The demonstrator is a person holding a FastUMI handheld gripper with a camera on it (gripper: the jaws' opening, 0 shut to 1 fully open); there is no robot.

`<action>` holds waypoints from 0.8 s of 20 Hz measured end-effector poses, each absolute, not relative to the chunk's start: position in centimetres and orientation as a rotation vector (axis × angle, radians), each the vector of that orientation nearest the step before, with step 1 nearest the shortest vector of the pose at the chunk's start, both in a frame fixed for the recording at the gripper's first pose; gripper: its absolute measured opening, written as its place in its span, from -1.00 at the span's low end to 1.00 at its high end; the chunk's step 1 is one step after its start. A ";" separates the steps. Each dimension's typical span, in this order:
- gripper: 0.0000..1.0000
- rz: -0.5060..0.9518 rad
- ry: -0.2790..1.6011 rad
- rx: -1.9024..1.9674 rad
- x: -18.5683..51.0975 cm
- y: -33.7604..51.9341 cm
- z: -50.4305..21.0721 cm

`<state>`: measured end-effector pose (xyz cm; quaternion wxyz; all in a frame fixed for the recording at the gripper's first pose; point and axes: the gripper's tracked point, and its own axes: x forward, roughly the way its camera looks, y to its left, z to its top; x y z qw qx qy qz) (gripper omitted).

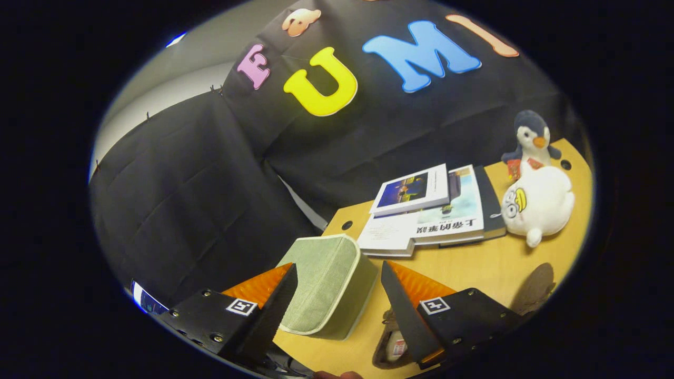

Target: Open the storage box then place both shoes into the box .Put the left shoe in first, then the right shoe, with the right side of both shoes facing outward in a uniform manner.

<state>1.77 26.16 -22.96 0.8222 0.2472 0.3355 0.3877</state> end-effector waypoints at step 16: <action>0.94 1.044 1.076 0.880 -0.8 36.1 -32.1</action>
